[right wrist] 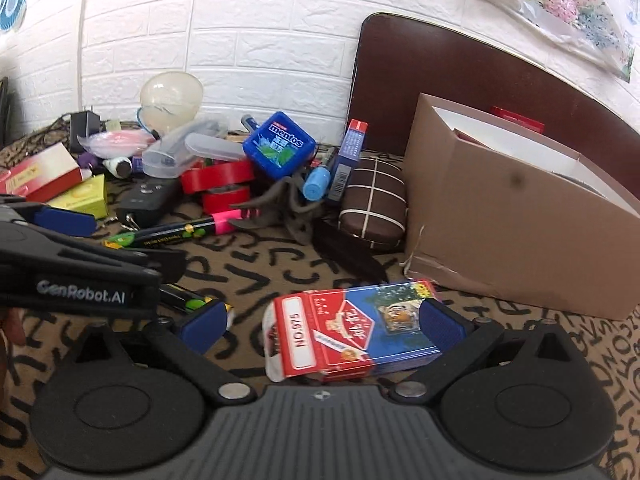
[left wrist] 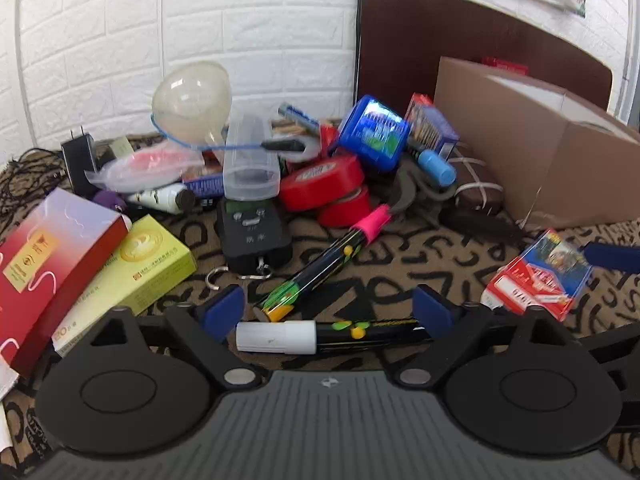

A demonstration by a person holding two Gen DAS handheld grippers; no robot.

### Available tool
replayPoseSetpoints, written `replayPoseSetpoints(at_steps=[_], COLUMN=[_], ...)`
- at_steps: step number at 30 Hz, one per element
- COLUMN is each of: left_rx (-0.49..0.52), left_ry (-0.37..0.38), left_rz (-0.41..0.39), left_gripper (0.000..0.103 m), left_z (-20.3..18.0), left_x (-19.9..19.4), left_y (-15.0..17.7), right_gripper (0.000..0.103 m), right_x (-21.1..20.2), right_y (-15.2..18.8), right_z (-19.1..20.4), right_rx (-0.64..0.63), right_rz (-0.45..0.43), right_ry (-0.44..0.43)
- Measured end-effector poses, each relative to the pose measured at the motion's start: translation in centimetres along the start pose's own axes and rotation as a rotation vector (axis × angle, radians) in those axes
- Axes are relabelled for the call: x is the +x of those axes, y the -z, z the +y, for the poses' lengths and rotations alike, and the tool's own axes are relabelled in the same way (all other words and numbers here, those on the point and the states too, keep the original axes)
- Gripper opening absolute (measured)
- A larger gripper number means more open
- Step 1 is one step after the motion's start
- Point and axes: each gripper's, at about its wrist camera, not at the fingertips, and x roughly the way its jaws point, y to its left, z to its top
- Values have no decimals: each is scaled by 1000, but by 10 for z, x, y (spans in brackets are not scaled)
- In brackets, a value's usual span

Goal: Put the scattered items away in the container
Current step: 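Move the right gripper over the white-capped Flash Color marker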

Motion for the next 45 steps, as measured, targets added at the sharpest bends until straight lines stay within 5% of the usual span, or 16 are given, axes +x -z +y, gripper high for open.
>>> replayPoseSetpoints(at_steps=[9,12,16,25,28,33,45], left_rx=[-12,34,-36,43,140,259,334], left_ry=[4,-23,-34,-81,-13,85,262], left_rz=[21,41,25,-10,-17,31,67], left_gripper=[94,94,94,92,83,83,84], left_z=[13,17,36,34,36,33,16], left_x=[-16,-20,-28,-31,-32,-23,-40], left_y=[9,13,15,16,18,13,31], right_gripper=[103,103,103,97,82,53,52], right_x=[10,3,0,26,25,29,30], right_y=[4,1,-5,-11,-14,-17,-15], right_z=[8,18,35,37,33,18,20], right_rx=[-117,-179,-274,-262,-257,-222,-255], right_rz=[17,-26,-75,45,45,52,38], right_ry=[-66,-164,-285,-598,-624,-628,-596])
